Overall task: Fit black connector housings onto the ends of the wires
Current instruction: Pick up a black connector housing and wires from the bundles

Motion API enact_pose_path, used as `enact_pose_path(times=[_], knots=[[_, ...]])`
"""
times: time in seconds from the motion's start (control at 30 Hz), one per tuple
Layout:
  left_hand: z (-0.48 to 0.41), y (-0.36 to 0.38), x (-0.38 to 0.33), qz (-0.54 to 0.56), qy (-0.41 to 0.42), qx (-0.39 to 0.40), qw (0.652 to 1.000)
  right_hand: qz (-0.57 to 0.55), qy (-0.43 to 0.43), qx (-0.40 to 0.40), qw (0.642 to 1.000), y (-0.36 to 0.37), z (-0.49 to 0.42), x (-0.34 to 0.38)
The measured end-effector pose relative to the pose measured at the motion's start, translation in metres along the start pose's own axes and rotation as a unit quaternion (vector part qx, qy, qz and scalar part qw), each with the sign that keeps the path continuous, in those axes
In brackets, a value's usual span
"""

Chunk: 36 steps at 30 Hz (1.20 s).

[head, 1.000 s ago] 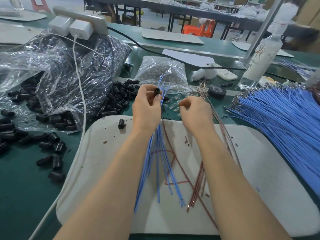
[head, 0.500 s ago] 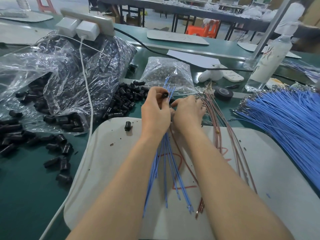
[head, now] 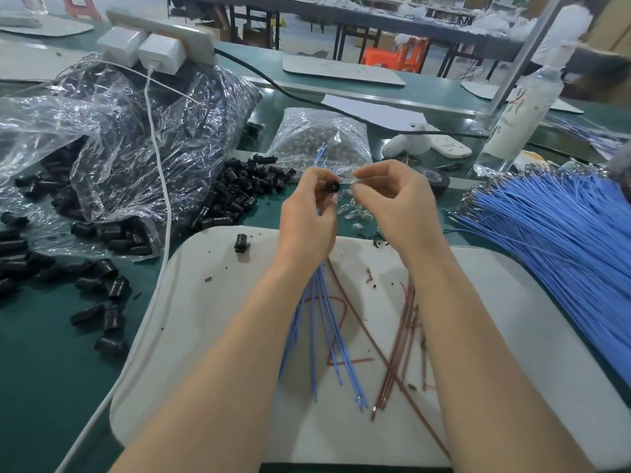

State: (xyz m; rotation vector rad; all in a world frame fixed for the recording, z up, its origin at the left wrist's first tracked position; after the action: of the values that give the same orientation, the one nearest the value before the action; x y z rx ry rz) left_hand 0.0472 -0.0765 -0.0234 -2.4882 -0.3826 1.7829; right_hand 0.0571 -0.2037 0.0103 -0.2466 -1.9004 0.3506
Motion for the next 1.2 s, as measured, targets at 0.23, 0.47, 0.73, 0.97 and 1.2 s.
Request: enact_pose_path(times=[0.23,0.47,0.73,0.97,1.2], knots=[[0.004,0.008,-0.006,-0.043,0.042,0.047,0.997,0.091,-0.011,-0.037,0.995,-0.004,0.015,-0.009],[0.004,0.010,-0.005,-0.069,0.050,0.048,0.995,0.115,-0.011,-0.038,0.993,-0.002,0.016,-0.011],[0.007,0.010,-0.007,-0.137,0.061,0.051,0.987,0.129,-0.041,-0.048,0.990,0.001,0.017,-0.006],[0.005,0.001,-0.008,-0.195,0.068,0.002,0.978,0.089,-0.039,-0.055,0.994,0.002,0.017,-0.007],[0.007,0.001,-0.016,-0.178,0.090,-0.005,0.980,0.079,-0.015,-0.043,0.996,0.002,0.016,-0.011]])
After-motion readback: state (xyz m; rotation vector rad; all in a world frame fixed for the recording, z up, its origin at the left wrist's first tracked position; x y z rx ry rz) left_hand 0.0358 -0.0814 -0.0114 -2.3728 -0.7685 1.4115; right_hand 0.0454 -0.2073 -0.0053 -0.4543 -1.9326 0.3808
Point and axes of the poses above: each hand's wrist, its own z-axis away from the middle knuckle, its own y-axis out of the palm, x = y × z, the point moved 6 cm from there along -z, towards the middle knuckle, and after that the axes turned 7 degrees about x, right-handed, at the moved point
